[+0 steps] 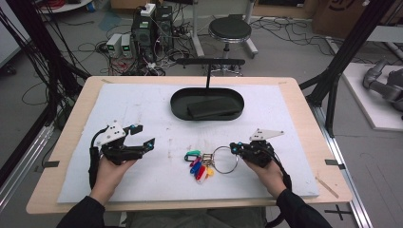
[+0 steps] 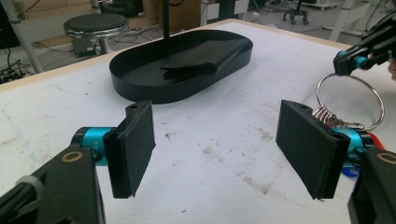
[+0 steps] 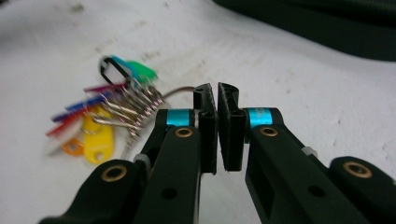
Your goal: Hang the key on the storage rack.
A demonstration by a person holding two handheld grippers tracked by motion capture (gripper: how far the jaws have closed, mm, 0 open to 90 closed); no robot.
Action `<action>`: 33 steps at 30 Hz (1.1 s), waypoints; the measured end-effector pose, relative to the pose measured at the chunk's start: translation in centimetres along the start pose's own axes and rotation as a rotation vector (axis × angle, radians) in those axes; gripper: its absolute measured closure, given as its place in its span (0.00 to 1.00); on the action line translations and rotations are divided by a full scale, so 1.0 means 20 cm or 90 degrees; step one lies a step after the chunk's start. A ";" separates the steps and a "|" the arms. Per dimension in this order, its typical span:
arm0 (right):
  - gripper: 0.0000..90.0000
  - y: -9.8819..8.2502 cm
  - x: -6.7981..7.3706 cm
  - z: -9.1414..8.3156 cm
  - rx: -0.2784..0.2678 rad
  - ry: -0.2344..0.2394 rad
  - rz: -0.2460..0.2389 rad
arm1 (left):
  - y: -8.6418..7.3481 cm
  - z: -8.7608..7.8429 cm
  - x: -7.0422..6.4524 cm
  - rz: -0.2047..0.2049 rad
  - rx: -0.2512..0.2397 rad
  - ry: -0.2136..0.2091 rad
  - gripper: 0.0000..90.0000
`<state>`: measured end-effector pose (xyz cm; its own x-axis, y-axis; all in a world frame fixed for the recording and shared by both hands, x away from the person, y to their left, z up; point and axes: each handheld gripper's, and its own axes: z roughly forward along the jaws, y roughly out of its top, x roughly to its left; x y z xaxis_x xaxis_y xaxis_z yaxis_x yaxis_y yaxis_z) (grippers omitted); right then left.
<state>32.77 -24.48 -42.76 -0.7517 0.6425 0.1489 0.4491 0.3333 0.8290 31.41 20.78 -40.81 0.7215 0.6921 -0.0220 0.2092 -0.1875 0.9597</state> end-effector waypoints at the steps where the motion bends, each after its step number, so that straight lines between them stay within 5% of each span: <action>1: 0.98 0.00 0.00 -0.01 -0.009 0.006 0.005 | 0.00 0.00 0.00 0.002 0.002 -0.002 0.31; 11: 0.97 0.04 0.07 -0.02 -0.057 0.056 0.013 | 0.00 0.01 -0.01 0.009 0.001 -0.005 0.31; 33: 0.97 0.04 0.14 0.02 -0.005 0.071 -0.002 | 0.00 0.01 -0.02 0.023 0.007 -0.009 0.31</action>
<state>31.20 -22.27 -41.91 -0.8022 0.5607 0.2054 0.4438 0.3298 0.8332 31.33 20.29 -40.83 0.7374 0.6754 0.0080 0.1911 -0.2199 0.9566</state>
